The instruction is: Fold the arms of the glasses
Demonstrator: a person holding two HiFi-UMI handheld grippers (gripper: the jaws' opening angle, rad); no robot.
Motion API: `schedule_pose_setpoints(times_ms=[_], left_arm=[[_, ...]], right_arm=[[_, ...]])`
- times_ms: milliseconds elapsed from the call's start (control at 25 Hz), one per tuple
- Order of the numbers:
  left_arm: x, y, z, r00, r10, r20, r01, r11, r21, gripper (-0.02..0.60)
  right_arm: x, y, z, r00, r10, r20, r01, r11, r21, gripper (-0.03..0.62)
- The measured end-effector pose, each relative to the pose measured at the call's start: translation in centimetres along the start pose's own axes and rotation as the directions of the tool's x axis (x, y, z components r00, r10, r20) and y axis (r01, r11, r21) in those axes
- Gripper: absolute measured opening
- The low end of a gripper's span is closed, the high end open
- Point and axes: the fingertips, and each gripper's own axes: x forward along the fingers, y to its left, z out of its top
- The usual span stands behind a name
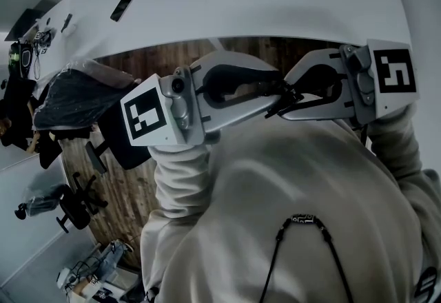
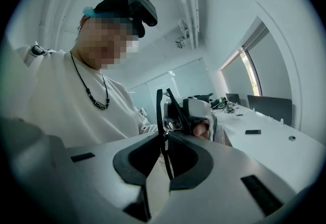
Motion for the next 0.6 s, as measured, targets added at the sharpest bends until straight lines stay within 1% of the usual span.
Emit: schedule_pose_setpoints(times_ms=[200, 280, 360, 400, 480, 560, 600], left_arm=[[0.5, 0.5, 0.3, 1.000, 0.013, 0.004, -0.013, 1.000, 0.011, 0.043], [0.8, 1.1, 0.1, 0.999, 0.045, 0.007, -0.045, 0.999, 0.027, 0.044], [0.8, 2.1, 0.1, 0.995, 0.101, 0.025, -0.102, 0.994, 0.043, 0.044], [0.8, 2.7, 0.1, 0.991, 0.129, 0.034, -0.131, 0.990, 0.048, 0.060], [0.6, 3.8, 0.0, 0.984, 0.175, 0.037, -0.177, 0.982, 0.062, 0.133], [0.1, 4.8, 0.2, 0.977, 0.209, 0.049, -0.212, 0.974, 0.083, 0.196], [-0.3, 5.0, 0.6, 0.973, 0.223, 0.068, -0.228, 0.970, 0.087, 0.223]], right_arm=[[-0.7, -0.2, 0.3, 1.000, -0.003, 0.000, 0.003, 1.000, -0.002, 0.060], [-1.1, -0.4, 0.3, 1.000, -0.012, -0.004, 0.012, 1.000, -0.006, 0.060], [-1.6, -0.7, 0.2, 1.000, -0.020, -0.003, 0.020, 1.000, -0.011, 0.060], [-1.9, -0.9, 0.2, 1.000, -0.024, -0.001, 0.024, 1.000, -0.012, 0.060], [-2.6, -1.4, 0.1, 0.999, -0.037, -0.008, 0.037, 0.999, -0.012, 0.060], [-3.2, -2.1, -0.5, 0.998, -0.056, -0.037, 0.056, 0.998, -0.014, 0.060], [-3.4, -2.4, -1.0, 0.996, -0.068, -0.061, 0.068, 0.998, -0.016, 0.060]])
